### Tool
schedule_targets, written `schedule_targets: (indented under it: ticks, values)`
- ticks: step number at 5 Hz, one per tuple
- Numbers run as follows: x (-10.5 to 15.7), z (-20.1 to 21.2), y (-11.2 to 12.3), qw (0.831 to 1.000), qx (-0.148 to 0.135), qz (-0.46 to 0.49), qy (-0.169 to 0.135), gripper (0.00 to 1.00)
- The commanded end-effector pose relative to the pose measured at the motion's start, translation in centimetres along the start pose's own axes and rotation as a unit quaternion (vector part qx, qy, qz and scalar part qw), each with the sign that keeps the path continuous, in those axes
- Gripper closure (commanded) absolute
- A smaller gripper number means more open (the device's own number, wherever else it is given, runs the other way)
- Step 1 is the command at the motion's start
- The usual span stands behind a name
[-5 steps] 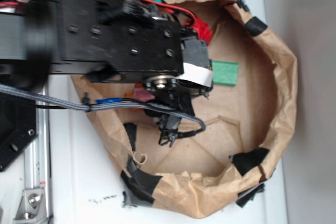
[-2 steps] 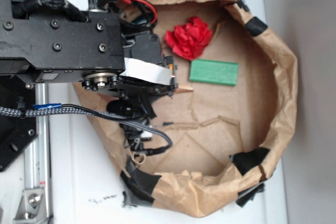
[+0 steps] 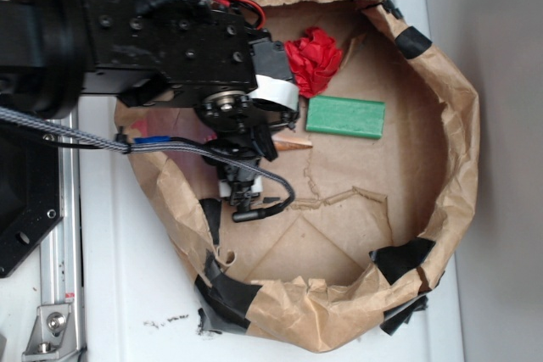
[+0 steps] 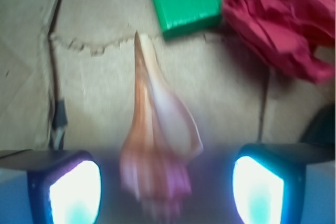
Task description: Grab the shell.
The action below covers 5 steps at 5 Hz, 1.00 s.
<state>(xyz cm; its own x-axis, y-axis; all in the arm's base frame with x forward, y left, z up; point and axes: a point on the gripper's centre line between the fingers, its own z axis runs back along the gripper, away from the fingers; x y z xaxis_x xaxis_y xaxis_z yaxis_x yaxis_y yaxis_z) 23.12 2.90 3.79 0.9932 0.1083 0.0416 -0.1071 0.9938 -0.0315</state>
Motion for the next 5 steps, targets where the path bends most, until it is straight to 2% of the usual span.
schedule_targets:
  ticks: [1, 2, 3, 5]
  values:
    - [1.6, -2.8, -0.6, 0.998, 0.048, -0.030, -0.011, 0.00]
    - [0.9, -4.3, -0.3, 0.997, 0.052, -0.058, 0.019, 0.00]
    - [0.4, -3.8, -0.5, 0.997, 0.038, -0.071, 0.021, 1.00]
    - [0.3, -2.2, -0.3, 0.998, 0.025, -0.062, 0.004, 1.00]
